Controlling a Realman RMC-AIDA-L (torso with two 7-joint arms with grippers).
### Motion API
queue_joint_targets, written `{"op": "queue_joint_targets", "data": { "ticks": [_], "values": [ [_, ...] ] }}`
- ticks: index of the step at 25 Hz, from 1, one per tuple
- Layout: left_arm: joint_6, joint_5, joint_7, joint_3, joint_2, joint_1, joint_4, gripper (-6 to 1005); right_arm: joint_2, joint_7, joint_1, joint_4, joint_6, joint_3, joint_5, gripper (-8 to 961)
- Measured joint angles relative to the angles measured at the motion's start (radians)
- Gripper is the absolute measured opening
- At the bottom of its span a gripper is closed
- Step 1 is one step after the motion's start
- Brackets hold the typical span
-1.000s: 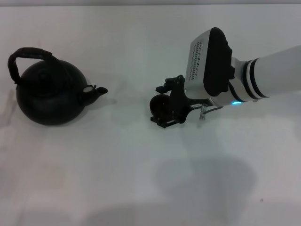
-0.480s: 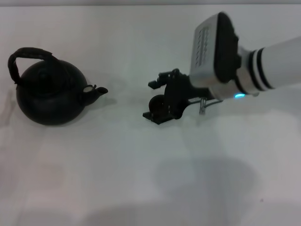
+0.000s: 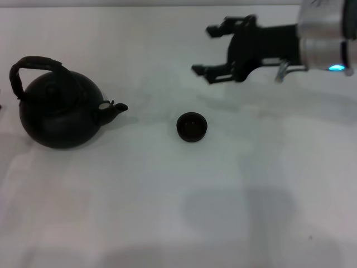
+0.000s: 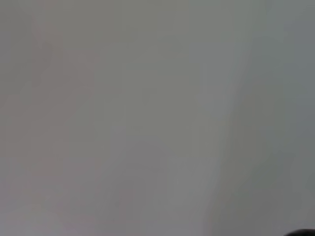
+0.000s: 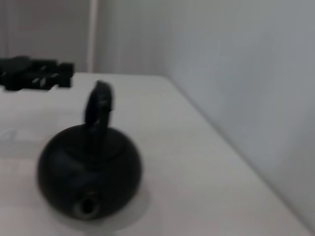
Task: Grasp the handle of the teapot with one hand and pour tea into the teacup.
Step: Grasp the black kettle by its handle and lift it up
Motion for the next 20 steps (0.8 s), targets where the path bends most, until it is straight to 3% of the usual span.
{"op": "queue_joint_targets", "data": {
  "ticks": [5, 20],
  "values": [
    [0.022, 0.028, -0.007, 0.0, 0.0, -0.028, -0.006, 758, 0.0, -0.008, -0.018, -0.018, 0.02, 0.061, 0.007, 853],
    [0.165, 0.083, -0.079, 0.0, 0.004, -0.105, 0.008, 758, 0.0, -0.042, -0.025, -0.008, 0.012, 0.074, 0.028, 854]
  ]
}}
